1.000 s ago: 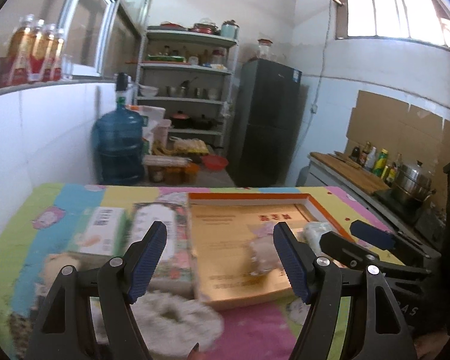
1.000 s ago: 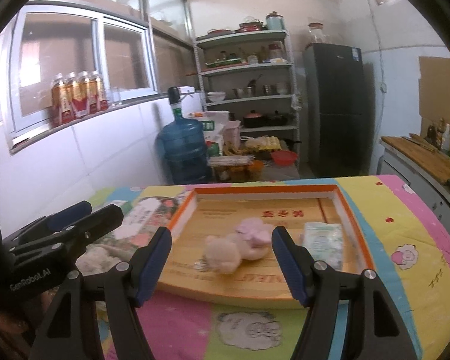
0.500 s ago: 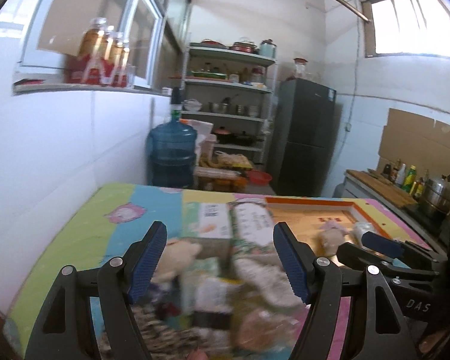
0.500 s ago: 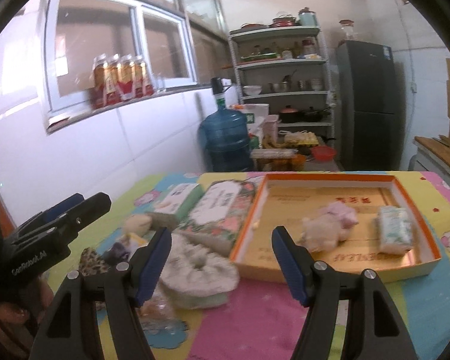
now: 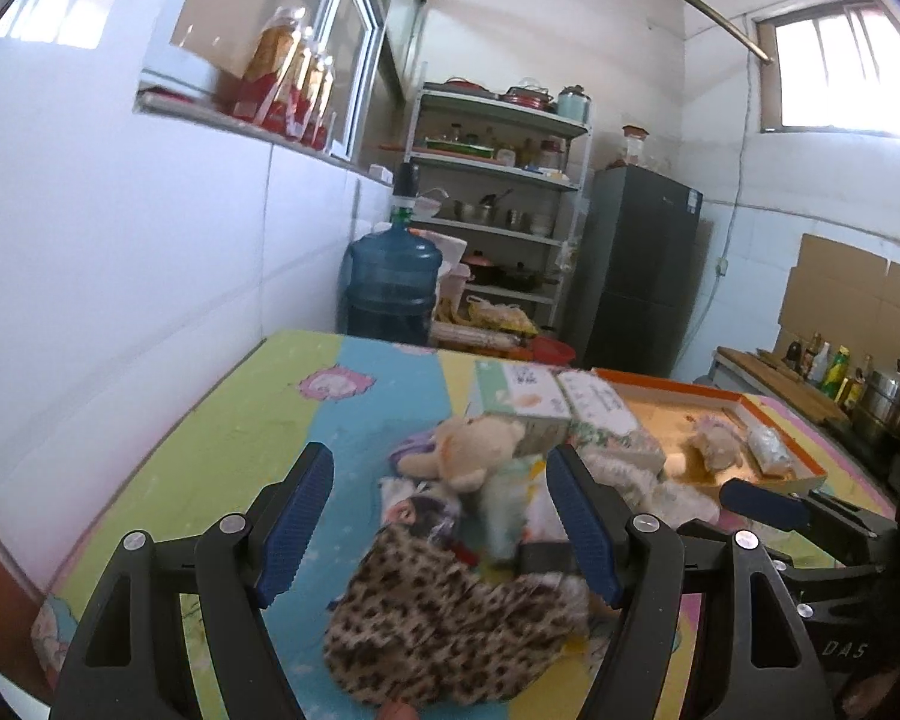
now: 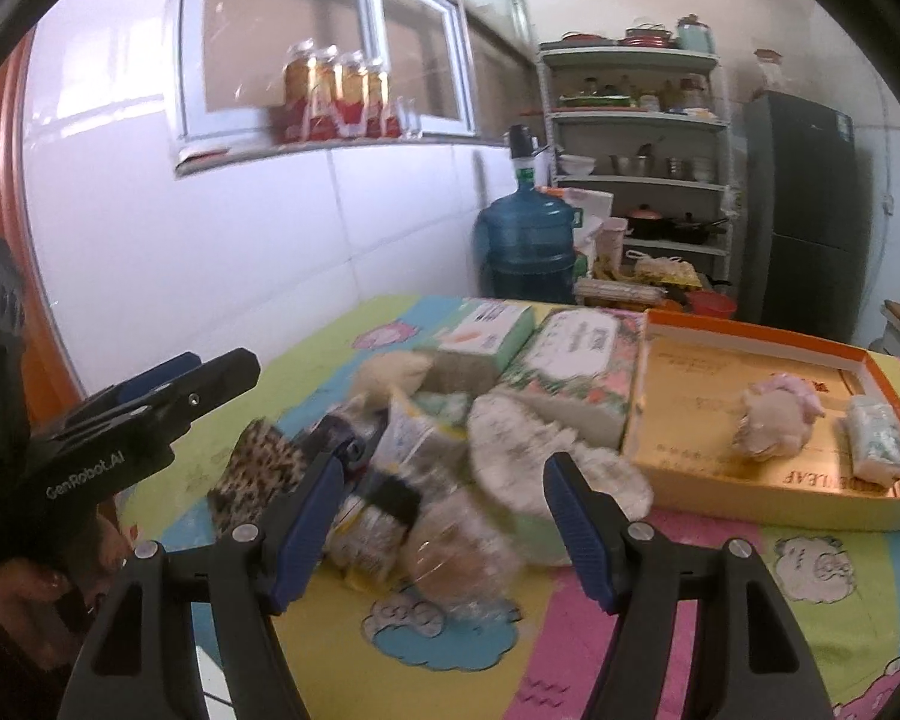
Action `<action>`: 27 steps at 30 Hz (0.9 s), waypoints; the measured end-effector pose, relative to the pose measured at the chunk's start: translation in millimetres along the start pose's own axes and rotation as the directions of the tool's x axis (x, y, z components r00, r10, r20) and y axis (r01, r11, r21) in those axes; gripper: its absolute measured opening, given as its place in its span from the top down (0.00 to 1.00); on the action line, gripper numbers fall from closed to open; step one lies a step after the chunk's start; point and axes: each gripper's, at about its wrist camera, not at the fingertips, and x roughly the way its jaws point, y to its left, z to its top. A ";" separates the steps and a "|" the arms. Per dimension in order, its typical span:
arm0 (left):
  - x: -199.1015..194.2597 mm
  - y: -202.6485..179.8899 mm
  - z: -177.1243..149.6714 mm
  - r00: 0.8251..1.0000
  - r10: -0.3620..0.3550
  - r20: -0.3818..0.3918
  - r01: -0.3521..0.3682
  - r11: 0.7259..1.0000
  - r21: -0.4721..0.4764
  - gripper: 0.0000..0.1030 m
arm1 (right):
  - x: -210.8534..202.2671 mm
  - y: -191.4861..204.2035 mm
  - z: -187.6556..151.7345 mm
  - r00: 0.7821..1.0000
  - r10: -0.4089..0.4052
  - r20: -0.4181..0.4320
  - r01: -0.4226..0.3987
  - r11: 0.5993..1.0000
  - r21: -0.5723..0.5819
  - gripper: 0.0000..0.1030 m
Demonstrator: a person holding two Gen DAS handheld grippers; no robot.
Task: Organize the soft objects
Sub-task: 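Move both tools back over the pile of soft items, then grasp the leopard-print cloth with the left tool while the right tool grasps the snack bag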
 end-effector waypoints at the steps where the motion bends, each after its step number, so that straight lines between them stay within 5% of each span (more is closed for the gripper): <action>1: -0.1 3.7 -3.7 1.000 0.002 -0.004 -0.002 1.000 -0.001 0.27 | 1.3 3.0 -2.0 1.000 0.005 -0.005 -0.005 1.000 -0.006 0.33; 27: 33.6 31.1 -64.5 0.986 -0.031 -0.165 0.023 0.999 -0.046 0.29 | 22.1 23.4 -6.4 0.997 0.056 -0.043 -0.058 0.998 -0.032 0.33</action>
